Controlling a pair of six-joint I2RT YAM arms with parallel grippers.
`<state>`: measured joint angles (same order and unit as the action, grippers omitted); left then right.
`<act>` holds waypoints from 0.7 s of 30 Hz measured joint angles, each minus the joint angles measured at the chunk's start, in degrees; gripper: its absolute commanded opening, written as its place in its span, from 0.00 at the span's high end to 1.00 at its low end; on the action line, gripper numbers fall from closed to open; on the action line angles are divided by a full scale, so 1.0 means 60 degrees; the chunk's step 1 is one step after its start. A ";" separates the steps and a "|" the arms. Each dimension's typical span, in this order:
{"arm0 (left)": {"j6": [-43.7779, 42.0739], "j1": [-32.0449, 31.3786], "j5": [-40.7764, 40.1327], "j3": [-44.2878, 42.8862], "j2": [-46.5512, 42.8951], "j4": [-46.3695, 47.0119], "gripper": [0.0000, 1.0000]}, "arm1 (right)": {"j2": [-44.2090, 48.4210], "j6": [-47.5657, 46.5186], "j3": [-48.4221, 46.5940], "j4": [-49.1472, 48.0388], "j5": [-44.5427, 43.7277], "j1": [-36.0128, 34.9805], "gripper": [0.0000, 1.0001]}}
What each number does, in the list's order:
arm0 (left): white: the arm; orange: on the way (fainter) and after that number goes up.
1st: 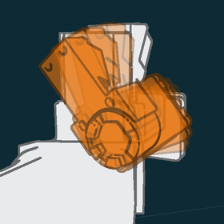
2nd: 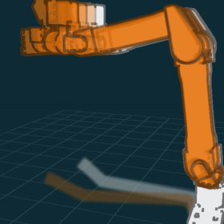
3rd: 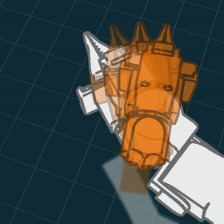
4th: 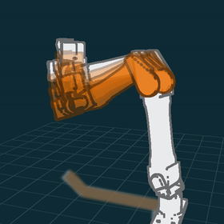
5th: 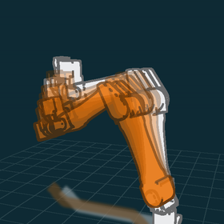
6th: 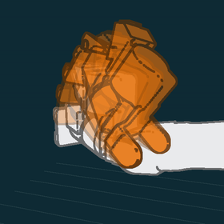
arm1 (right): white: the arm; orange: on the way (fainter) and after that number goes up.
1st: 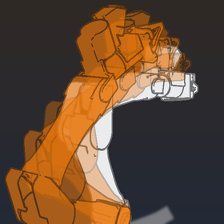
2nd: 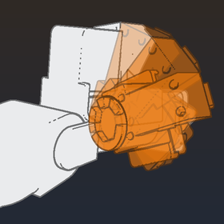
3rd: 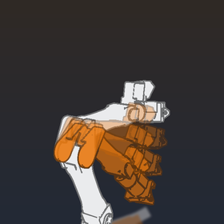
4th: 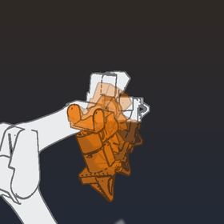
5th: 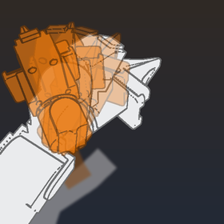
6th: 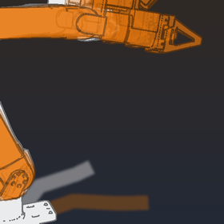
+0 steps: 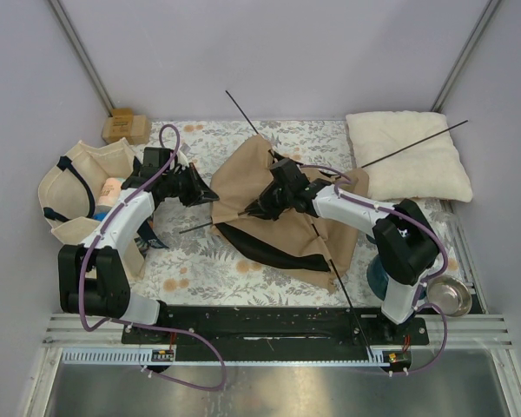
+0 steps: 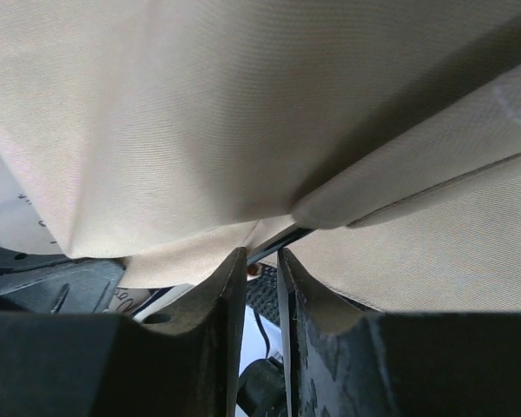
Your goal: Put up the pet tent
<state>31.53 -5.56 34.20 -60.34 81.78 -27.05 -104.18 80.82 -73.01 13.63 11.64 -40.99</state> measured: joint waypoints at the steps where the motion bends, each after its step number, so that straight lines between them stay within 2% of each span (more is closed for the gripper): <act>1: 0.0000 0.0000 -0.0011 0.0000 0.0000 -0.0004 1.00 | 0.0000 -0.0022 0.0000 0.0084 0.0004 0.0000 0.71; 9: -0.0004 0.0000 -0.0022 0.0000 -0.0004 -0.0047 1.00 | -0.0098 -0.0157 -0.0157 0.0506 -0.0004 -0.0004 0.71; 11: -0.0004 0.0000 -0.0025 0.0000 -0.0015 -0.0051 1.00 | -0.0273 -0.0204 -0.0401 0.0521 -0.0011 -0.0007 0.75; 16: -0.0117 0.0000 -0.0262 -0.0004 -0.0186 -0.0306 1.00 | -0.0670 -0.0164 -0.0794 0.0539 0.0000 -0.0029 0.99; 21: -0.0390 -0.0015 -0.0980 -0.0011 -0.0568 -0.1082 1.00 | -0.0681 -0.0062 -0.0801 0.0528 -0.0004 -0.0076 1.00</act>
<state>29.19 -5.65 28.32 -60.40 78.37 -33.54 -108.27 80.44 -77.82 16.80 11.62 -41.45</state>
